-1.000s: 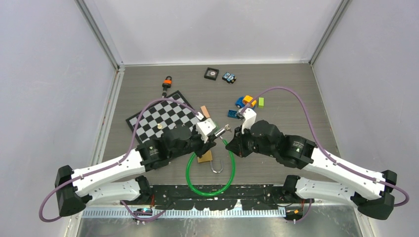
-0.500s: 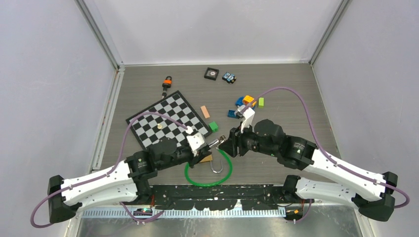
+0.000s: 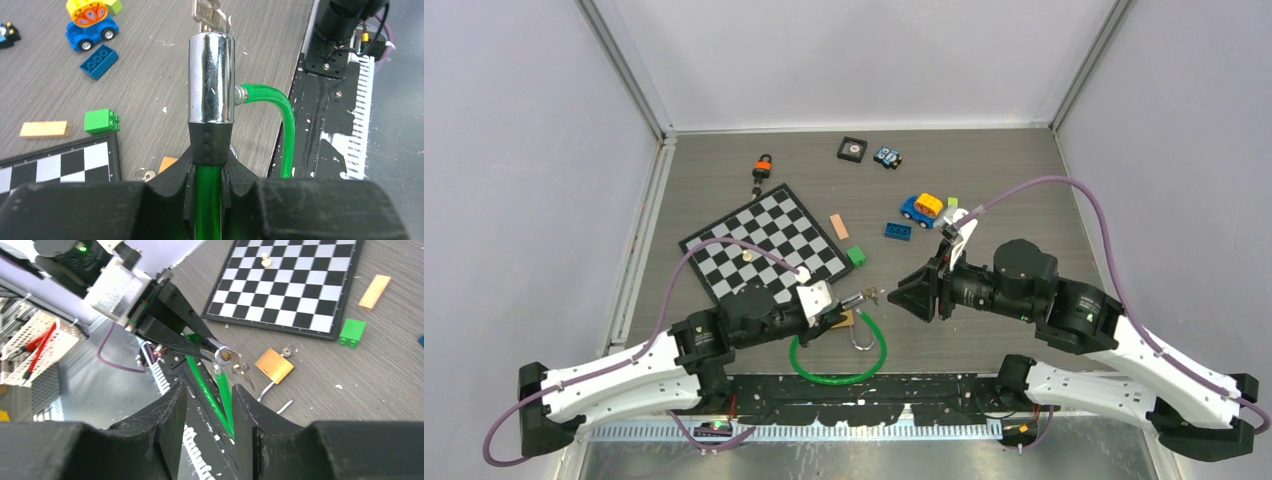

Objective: Lock with the key
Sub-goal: Lock the lock.

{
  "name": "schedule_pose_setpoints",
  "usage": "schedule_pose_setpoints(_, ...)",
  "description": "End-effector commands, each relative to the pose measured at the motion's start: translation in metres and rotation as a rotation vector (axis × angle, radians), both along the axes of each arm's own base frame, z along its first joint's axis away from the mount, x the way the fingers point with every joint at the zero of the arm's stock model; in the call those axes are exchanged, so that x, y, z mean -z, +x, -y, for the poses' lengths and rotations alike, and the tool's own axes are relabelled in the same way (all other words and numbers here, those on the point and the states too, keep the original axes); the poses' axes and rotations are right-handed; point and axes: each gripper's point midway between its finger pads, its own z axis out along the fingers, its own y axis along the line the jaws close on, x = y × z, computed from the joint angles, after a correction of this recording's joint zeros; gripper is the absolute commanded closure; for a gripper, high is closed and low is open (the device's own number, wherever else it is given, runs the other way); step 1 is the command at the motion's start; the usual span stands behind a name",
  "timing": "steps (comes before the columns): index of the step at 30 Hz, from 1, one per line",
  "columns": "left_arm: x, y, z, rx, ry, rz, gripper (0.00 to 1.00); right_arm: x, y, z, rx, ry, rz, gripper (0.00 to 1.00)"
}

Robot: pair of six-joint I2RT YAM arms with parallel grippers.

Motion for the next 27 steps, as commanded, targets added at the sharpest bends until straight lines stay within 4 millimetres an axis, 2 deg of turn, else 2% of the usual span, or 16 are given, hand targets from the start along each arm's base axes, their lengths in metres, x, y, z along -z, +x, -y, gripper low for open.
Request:
schedule_pose_setpoints(1, -0.029, -0.016, 0.007, 0.125, -0.090, 0.092, 1.00, -0.018, -0.018, -0.009, -0.101, 0.012, -0.060, 0.58)
schedule_pose_setpoints(7, -0.033, -0.026, 0.004, 0.179, -0.104, 0.117, 1.00, -0.004, -0.028, -0.024, -0.171, -0.032, -0.161, 0.60)
schedule_pose_setpoints(14, -0.031, -0.030, 0.003, 0.200, -0.097, 0.111, 1.00, 0.001, -0.023, -0.035, -0.157, -0.023, -0.195, 0.68)
schedule_pose_setpoints(19, -0.031, -0.030, 0.004, 0.203, -0.097, 0.112, 1.00, 0.005, -0.021, -0.037, -0.156, -0.032, -0.197, 0.73)
schedule_pose_setpoints(27, -0.034, -0.031, 0.004, 0.207, -0.097, 0.117, 1.00, 0.018, -0.015, -0.033, -0.123, -0.082, -0.189, 0.73)
